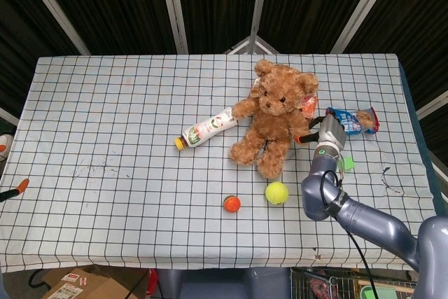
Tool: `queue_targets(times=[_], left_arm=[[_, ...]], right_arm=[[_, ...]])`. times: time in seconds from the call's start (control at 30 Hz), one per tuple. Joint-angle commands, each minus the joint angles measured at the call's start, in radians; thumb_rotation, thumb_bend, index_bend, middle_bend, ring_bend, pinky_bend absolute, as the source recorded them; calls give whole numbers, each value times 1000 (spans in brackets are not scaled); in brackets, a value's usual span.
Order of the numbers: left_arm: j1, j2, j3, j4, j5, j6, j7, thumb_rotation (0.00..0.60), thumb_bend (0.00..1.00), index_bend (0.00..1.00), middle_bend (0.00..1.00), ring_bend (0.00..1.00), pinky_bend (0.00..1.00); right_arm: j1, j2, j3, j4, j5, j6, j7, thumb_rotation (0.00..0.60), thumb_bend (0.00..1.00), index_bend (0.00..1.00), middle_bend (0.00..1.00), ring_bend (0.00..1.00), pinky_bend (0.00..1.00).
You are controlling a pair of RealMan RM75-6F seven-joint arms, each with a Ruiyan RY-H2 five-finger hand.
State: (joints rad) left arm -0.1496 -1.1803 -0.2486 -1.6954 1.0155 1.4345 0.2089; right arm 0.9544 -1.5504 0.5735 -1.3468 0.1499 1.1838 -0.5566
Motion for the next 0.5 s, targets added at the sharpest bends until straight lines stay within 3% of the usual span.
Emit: queue_targets(times=[0.03, 0.5], left_arm=[[0, -1, 1, 0, 1, 2, 2, 600, 283, 231, 0, 0, 0], [-1, -4, 3, -1, -2, 9, 9, 600, 283, 231, 0, 0, 0]], right_arm=[[-11, -6, 2, 9, -11, -16, -1, 600, 73, 635, 0, 0, 0], [-39, 2, 17, -6, -87, -29, -7, 600, 81, 681, 0, 0, 0]])
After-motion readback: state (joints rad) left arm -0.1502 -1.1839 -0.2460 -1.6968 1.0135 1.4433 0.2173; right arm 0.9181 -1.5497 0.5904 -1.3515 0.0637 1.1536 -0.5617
